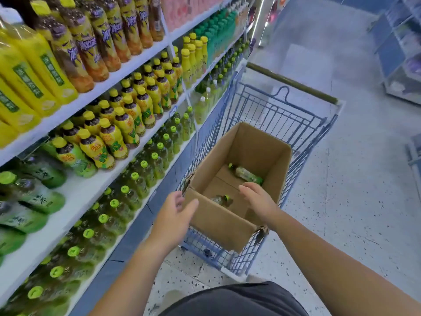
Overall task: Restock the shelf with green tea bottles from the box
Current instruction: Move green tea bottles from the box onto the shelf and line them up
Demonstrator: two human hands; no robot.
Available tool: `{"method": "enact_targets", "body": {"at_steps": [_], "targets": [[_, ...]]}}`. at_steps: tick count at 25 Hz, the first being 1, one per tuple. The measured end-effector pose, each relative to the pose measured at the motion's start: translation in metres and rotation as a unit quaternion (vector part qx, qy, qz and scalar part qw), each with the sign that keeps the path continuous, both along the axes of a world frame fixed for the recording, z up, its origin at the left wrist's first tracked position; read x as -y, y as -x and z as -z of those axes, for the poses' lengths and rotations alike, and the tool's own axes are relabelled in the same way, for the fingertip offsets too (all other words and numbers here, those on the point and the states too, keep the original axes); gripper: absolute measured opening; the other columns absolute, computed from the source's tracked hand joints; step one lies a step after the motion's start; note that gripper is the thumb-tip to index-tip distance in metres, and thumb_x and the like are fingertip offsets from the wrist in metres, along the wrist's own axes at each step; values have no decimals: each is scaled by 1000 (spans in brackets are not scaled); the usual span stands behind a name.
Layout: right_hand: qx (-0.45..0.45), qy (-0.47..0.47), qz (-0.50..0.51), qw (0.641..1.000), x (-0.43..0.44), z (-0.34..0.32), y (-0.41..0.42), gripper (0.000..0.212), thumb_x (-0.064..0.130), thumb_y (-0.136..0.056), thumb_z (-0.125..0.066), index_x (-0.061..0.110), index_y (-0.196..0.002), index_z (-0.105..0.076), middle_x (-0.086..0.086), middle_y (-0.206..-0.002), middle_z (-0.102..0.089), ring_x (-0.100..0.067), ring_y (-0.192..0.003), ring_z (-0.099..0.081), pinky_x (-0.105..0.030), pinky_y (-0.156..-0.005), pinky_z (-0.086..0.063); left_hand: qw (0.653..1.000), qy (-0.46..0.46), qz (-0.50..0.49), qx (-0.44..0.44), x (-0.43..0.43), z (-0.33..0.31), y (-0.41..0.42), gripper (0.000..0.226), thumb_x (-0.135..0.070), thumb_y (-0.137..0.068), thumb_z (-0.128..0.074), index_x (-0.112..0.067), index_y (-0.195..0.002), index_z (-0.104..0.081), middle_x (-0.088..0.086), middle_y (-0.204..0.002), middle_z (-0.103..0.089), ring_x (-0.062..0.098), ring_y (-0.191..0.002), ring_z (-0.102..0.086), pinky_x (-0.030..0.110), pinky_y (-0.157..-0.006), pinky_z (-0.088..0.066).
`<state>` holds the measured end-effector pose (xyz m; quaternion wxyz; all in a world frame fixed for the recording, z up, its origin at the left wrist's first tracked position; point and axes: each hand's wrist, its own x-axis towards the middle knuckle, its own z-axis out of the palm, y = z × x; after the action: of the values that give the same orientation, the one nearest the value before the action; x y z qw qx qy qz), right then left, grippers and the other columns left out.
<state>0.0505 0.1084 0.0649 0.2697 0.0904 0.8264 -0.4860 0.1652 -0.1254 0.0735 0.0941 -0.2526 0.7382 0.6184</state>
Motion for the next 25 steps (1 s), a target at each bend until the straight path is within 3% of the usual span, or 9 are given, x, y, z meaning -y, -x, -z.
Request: {"method": "enact_targets", "body": {"at_steps": [3, 5, 8, 11, 15, 20, 22, 25], "targets": [[23, -7, 2, 1000, -35, 11, 45, 63, 60, -94, -54, 25, -146, -49, 1, -140, -57, -20, -128, -52, -47, -113, -41, 1000, 1, 19, 16, -40, -4, 39, 92, -79, -68, -56, -34, -146, -40, -17, -137, -51, 1, -119, -50, 30, -89, -42], [37, -11, -5, 999, -53, 24, 79, 64, 61, -93, -54, 27, -146, -49, 3, -140, -56, -18, -126, -53, -42, -110, -43, 999, 4, 29, 38, -62, 2, 68, 95, -81, -64, -56, -35, -146, -39, -17, -137, -50, 3, -121, -50, 30, -88, -44], [59, -22, -24, 998, -67, 51, 128, 66, 62, -94, -54, 26, -150, -46, 4, -144, -53, -15, -122, -50, -31, -100, -38, 995, 33, 40, 85, -82, 18, 110, 96, -82, -63, -56, -37, -146, -38, -16, -137, -49, 8, -125, -50, 40, -102, -46], [88, -40, -43, 994, -71, 88, 170, 71, 63, -95, -52, 24, -154, -41, 1, -152, -47, -20, -133, -48, -30, -103, -36, 981, 87, 101, 141, -91, 49, 150, 91, -80, -65, -55, -37, -143, -42, -18, -132, -50, 6, -120, -52, 36, -102, -45], [106, -86, -42, 990, -67, 147, 215, 77, 62, -95, -51, 21, -157, -34, -5, -156, -45, -26, -138, -46, -31, -103, -37, 939, 140, 230, 215, -96, 105, 198, 54, -71, -70, -56, -40, -114, -49, -23, -104, -56, -9, -87, -52, 15, -72, -40], [102, -165, -49, 980, -63, 237, 262, 73, 57, -94, -53, 17, -153, -38, -8, -141, -56, -28, -116, -56, -32, -92, -45, 876, 221, 329, 276, -90, 202, 246, 54, -57, -84, -62, -28, -128, -56, -10, -108, -59, 13, -96, -57, 27, -80, -43], [89, -207, -70, 972, -66, 270, 277, 67, 55, -94, -54, 15, -147, -44, -10, -138, -56, -31, -118, -57, -34, -92, -46, 844, 241, 360, 315, -89, 240, 256, 50, -55, -84, -65, -25, -122, -55, -5, -105, -60, 19, -98, -60, 30, -79, -44], [68, -315, -137, 937, -69, 304, 292, 66, 49, -95, -56, 10, -147, -40, -16, -141, -48, -34, -127, -50, -37, -101, -43, 792, 285, 412, 349, -89, 285, 263, 64, -47, -85, -71, -18, -137, -47, 2, -120, -57, 25, -113, -59, 32, -87, -46]]}}
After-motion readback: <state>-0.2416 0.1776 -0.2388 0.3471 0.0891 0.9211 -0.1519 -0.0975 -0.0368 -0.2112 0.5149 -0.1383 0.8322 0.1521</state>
